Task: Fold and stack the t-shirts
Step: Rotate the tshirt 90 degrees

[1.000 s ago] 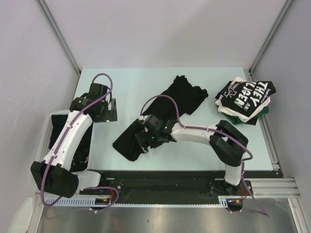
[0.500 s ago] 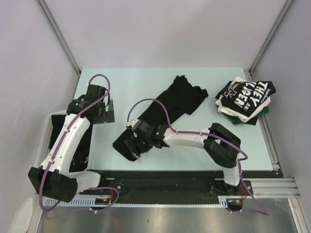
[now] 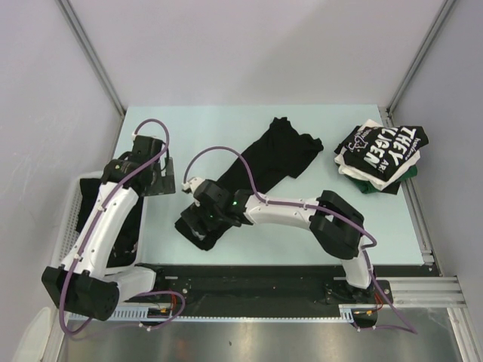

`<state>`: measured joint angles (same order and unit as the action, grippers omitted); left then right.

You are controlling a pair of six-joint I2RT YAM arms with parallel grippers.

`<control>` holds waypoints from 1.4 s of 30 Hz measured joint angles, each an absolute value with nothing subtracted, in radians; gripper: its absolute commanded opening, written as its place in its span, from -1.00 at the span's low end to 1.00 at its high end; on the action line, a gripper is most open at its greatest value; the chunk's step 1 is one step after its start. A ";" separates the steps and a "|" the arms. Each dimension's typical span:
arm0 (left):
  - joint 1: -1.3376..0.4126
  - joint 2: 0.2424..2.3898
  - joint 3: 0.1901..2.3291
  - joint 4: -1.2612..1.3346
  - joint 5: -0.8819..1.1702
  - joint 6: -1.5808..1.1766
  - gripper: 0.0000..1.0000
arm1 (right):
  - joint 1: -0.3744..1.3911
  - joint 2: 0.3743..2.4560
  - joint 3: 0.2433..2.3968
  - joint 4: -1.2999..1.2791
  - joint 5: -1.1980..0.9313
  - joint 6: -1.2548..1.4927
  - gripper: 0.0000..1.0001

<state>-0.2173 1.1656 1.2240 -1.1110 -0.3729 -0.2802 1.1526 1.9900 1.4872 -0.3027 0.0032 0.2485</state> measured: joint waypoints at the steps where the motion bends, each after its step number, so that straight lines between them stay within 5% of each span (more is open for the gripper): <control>1: -0.217 1.161 1.216 -1.113 -0.374 -0.280 0.99 | 1.155 2.008 1.514 -0.308 0.003 0.245 0.99; 10: -0.216 1.146 1.198 -1.121 -0.398 -0.280 0.99 | 1.177 2.135 1.635 -0.354 0.023 0.208 0.99; 30: -0.215 1.144 1.192 -1.119 -0.390 -0.279 0.99 | 1.178 2.061 1.469 -0.403 0.063 0.206 0.99; 33: -0.214 1.144 1.192 -1.119 -0.389 -0.279 0.99 | 1.176 2.061 1.469 -0.403 0.052 0.208 0.54; 34: -0.214 1.144 1.192 -1.120 -0.389 -0.279 0.99 | 1.174 2.061 1.469 -0.403 0.044 0.208 -0.17; 36: -0.214 1.144 1.192 -1.120 -0.389 -0.279 0.99 | 1.166 2.061 1.469 -0.403 0.017 0.205 -0.66; 42: -0.213 1.144 1.192 -1.120 -0.389 -0.279 0.99 | 1.134 2.070 1.467 -0.402 -0.081 0.238 -0.95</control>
<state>-0.2134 1.1442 1.1923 -1.1198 -0.3893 -0.2794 1.1343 2.0705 1.4673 -0.4019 -0.0814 0.2382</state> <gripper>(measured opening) 0.994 0.099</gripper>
